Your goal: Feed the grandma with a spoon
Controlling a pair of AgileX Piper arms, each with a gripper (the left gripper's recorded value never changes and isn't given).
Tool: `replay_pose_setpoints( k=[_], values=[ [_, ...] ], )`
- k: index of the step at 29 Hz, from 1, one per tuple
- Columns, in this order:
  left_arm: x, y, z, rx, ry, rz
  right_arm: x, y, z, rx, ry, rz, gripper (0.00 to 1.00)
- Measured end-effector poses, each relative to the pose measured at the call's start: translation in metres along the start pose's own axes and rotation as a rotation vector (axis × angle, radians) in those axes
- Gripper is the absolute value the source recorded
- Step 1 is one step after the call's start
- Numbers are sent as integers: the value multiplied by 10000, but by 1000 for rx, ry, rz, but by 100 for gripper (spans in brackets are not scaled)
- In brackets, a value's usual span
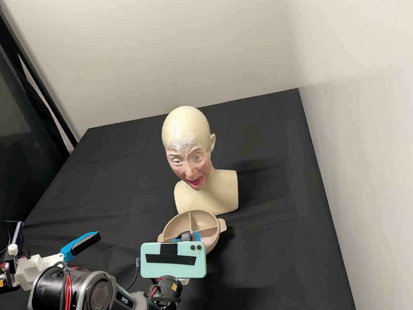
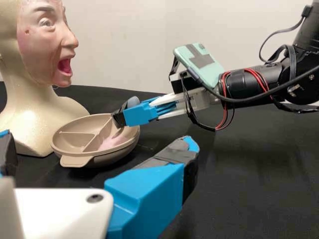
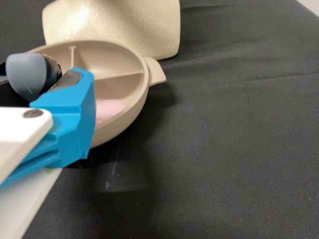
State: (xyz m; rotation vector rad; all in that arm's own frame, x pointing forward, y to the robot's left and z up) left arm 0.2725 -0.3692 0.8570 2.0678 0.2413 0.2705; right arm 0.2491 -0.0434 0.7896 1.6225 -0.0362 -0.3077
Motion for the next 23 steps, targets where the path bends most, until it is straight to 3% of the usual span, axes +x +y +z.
replay_pose_setpoints(
  k=[5, 14, 23],
  values=[
    [0, -1, 5, -1, -5, -1, 31, -61, 74, -12, -30, -25, 0],
    [0, -1, 5, -1, -5, -1, 115, -85, 114, -36, -18, -12, 0],
    [0, -1, 5, -1, -5, -1, 206, -97, 114, -28, -21, 7, 0]
  ],
)
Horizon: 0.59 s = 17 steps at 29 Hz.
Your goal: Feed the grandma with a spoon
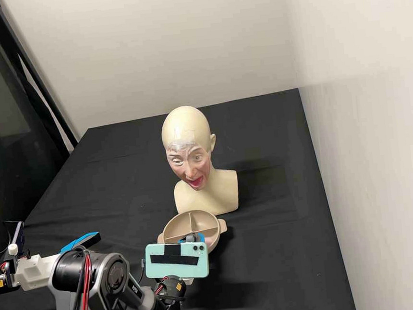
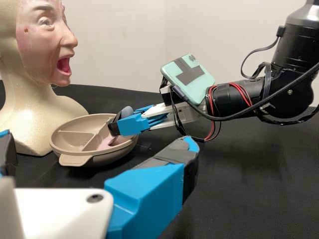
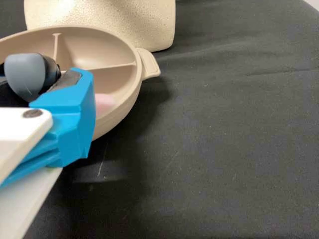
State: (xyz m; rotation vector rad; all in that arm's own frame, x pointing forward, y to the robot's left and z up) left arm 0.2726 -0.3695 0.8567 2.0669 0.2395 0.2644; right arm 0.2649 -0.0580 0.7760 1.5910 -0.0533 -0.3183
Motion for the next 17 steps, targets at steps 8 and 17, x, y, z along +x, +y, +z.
replay_pose_setpoints(
  k=[8, 17],
  values=[
    [1, -5, 20, 0, -6, -1, 33, 2, -31, 4, 3, 9, 0],
    [1, -5, 20, 0, -6, -1, 26, 40, -69, 5, 0, 8, 0]
  ],
)
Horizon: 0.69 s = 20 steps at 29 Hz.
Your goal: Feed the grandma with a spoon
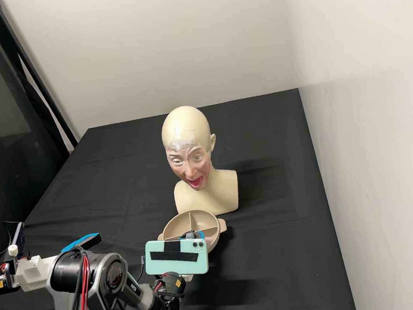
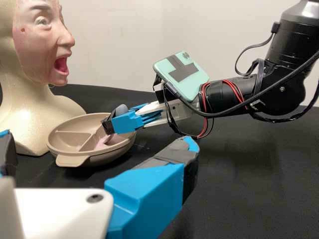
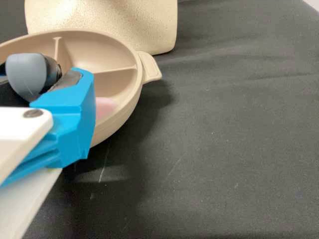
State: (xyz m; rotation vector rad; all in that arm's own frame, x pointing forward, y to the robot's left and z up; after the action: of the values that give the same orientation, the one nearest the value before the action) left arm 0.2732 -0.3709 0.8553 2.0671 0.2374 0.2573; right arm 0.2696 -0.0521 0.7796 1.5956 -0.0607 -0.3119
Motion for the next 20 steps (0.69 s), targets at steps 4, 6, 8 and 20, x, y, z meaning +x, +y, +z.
replay_pose_setpoints(
  k=[4, 6, 8, 20],
  values=[
    [0, 0, 0, 0, 0, 0, -17, 39, -41, 19, 15, 15, 0],
    [0, 0, 0, 0, 0, 0, -30, 66, -71, 25, 27, 26, 0],
    [0, 0, 0, 0, 0, 0, -43, 82, -88, 42, 34, 32, 0],
    [0, 0, 0, 0, 0, 0, -173, 258, -126, 110, 87, 126, 0]
  ],
)
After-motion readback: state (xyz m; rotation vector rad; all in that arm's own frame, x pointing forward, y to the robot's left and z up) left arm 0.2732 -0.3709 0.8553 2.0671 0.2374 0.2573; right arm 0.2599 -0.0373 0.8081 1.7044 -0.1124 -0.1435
